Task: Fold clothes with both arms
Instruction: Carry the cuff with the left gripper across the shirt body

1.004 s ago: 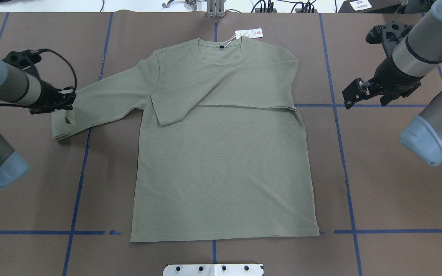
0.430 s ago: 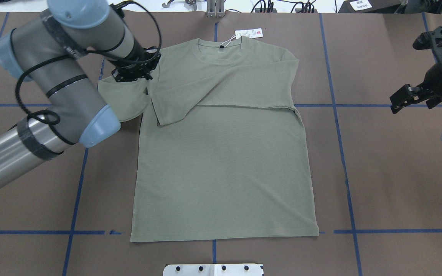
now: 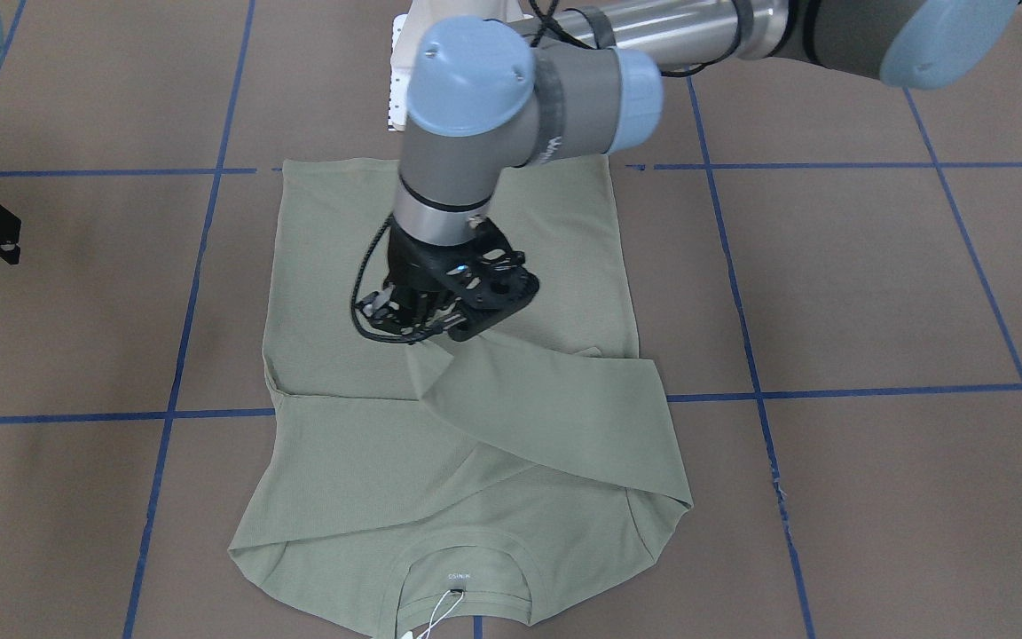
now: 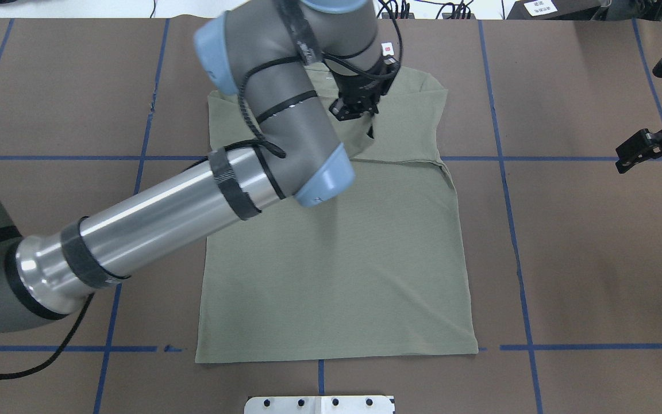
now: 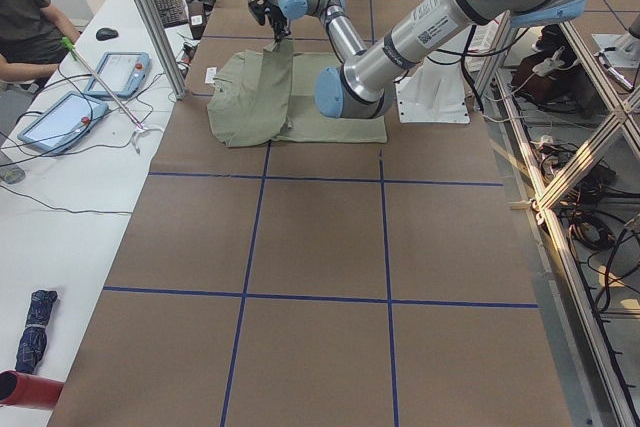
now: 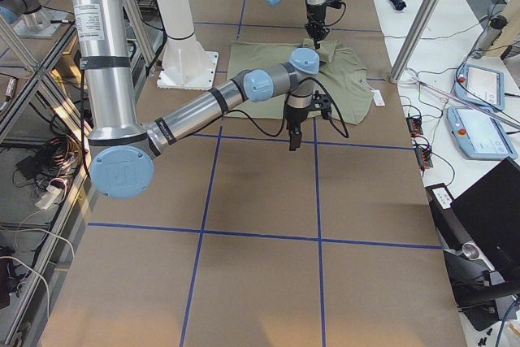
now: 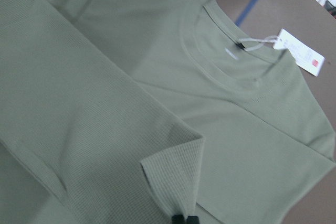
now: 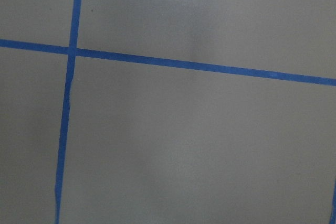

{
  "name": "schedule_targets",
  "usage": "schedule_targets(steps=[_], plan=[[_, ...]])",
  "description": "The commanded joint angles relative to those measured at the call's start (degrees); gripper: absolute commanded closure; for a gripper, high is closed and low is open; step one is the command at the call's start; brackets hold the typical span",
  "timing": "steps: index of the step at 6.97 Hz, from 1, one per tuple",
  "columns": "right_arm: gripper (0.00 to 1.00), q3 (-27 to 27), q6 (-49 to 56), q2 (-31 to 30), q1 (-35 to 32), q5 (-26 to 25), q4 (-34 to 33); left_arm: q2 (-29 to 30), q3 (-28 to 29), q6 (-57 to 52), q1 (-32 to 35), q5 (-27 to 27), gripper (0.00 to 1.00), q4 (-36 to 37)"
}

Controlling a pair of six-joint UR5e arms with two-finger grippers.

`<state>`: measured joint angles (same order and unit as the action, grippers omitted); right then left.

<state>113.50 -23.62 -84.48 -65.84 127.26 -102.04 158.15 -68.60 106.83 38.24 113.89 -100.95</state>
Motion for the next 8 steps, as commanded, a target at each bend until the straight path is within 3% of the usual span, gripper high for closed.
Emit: schedule_targets(steps=[1,3,4,5,6,7,8], plan=[[0.0,-0.9,0.1,0.3,-0.3,1.7,0.1,3.9,8.2,4.3,-3.9,-2.4,1.0,-7.7],[0.0,-0.9,-0.1,0.5,-0.3,1.7,0.0,4.1,9.6,6.3,-5.3,-3.5,1.0,-9.2],[0.0,-0.9,-0.1,0.5,-0.3,1.6,0.1,5.7,13.3,9.1,-7.3,-6.5,1.0,-12.4],[0.0,-0.8,-0.3,0.6,-0.3,1.6,0.1,6.4,16.8,9.4,-9.2,-10.8,0.12,-19.9],[0.0,-0.6,-0.2,0.6,-0.3,1.8,0.1,6.1,18.1,9.1,-10.6,-14.0,0.0,-24.3],[0.0,0.1,-0.1,0.6,-0.3,4.8,0.2,5.2,16.8,5.0,-10.6,-14.0,0.0,-24.5],[0.0,0.6,-0.4,0.6,-0.3,5.6,0.2,1.7,11.4,3.1,-10.5,-13.8,0.0,-23.8]])
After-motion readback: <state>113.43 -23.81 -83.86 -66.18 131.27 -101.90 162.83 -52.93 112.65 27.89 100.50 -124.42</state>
